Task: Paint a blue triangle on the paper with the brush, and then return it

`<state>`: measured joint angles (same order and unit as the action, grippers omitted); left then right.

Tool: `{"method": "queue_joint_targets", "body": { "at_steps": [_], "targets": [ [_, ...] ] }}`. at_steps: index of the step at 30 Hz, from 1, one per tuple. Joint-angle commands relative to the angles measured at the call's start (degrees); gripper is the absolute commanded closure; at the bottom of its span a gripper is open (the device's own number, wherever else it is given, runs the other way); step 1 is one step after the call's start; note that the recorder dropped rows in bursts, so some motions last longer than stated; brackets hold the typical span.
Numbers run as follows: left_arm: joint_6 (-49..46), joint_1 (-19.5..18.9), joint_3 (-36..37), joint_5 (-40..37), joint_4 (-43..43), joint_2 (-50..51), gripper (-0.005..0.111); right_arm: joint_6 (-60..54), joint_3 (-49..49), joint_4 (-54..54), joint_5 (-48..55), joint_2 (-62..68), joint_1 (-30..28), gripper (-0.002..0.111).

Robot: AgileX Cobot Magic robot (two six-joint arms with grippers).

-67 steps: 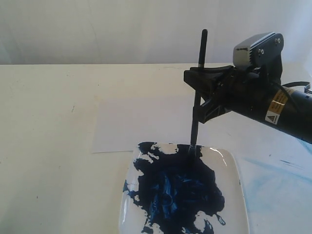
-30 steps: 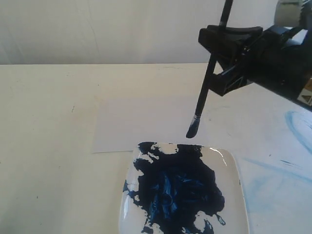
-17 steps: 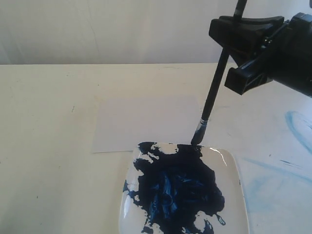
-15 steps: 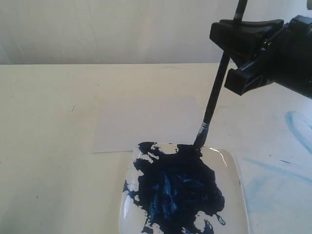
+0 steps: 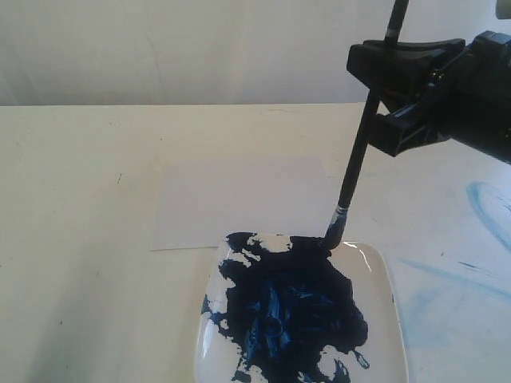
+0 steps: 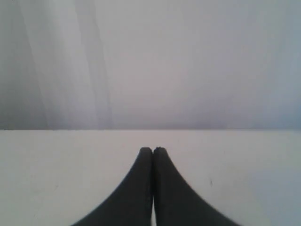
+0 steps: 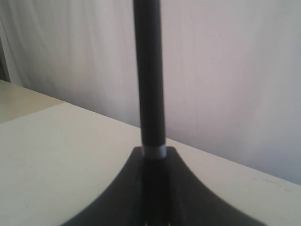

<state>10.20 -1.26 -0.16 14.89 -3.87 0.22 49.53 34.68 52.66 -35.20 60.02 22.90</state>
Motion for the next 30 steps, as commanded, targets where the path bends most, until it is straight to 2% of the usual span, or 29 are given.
{"method": "queue_joint_targets", "body": {
  "at_steps": [1, 3, 5, 7, 11, 13, 15, 18, 19, 20, 23, 25, 26, 28, 30],
  "targets": [
    [7.9, 0.3, 0.2, 11.7, 0.7, -0.2, 0.107, 0.7, 0.1, -0.2, 0.6, -0.5, 0.1, 0.108],
    [7.2, 0.2, -0.2, 12.4, 2.5, 0.0, 0.107, 2.0, 0.1, -0.3, 0.5, -0.5, 0.1, 0.108],
    [5.4, 0.2, -4.5, 8.1, 3.1, 2.9, 0.107, 3.3, 0.1, -0.4, 0.5, -0.5, 0.1, 0.108],
    [5.0, 0.2, -9.3, 1.2, 2.9, 8.1, 0.107, 3.3, 0.1, -0.4, 0.6, -0.5, 0.1, 0.108],
    [9.0, 0.4, -16.8, -1.5, -3.1, 22.3, 0.107, 3.3, 0.1, -0.4, 0.6, -0.5, 0.1, 0.108],
    [16.1, 0.7, -22.1, -3.5, -11.5, 31.2, 0.107, 3.3, 0.1, -0.5, 1.1, -0.5, 0.1, 0.108],
    [27.5, 1.8, -27.8, -6.0, -22.3, 39.4, 0.107, 3.3, 0.1, -0.5, 2.0, -0.5, 0.1, 0.108],
    [47.6, 5.1, -34.9, -8.8, -45.5, 52.6, 0.107, 3.4, 0.1, -0.5, 2.5, -0.5, 0.1, 0.108],
    [56.3, 6.3, -36.7, -6.8, -54.3, 56.6, 0.107, 3.4, 0.1, -0.5, 2.6, -0.5, 0.1, 0.108],
    [65.5, 6.6, -38.3, -1.4, -64.4, 60.6, 0.107, 3.7, 0.1, -0.5, 2.6, -0.5, 0.1, 0.108],
    [87.4, 4.4, -46.6, 23.0, -87.9, 73.3, 0.107, 3.7, 0.1, -0.5, 2.6, -0.5, 0.1, 0.108],
    [94.5, 3.5, -52.9, 32.7, -95.6, 81.5, 0.107, 3.7, 0.1, -0.5, 2.6, -0.5, 0.1, 0.108],
    [96.7, 3.3, -56.0, 35.9, -96.1, 85.3, 0.107, 3.7, 0.1, -0.5, 2.6, -0.5, 0.1, 0.108],
    [97.8, 2.9, -60.3, 40.3, -96.1, 91.7, 0.107, 3.9, 0.1, -0.5, 2.6, -0.5, 0.1, 0.108],
    [98.2, 2.9, -62.3, 41.1, -96.1, 96.3, 0.107, 5.1, 0.1, -0.5, 2.6, -0.5, 0.1, 0.108]
  ]
}}
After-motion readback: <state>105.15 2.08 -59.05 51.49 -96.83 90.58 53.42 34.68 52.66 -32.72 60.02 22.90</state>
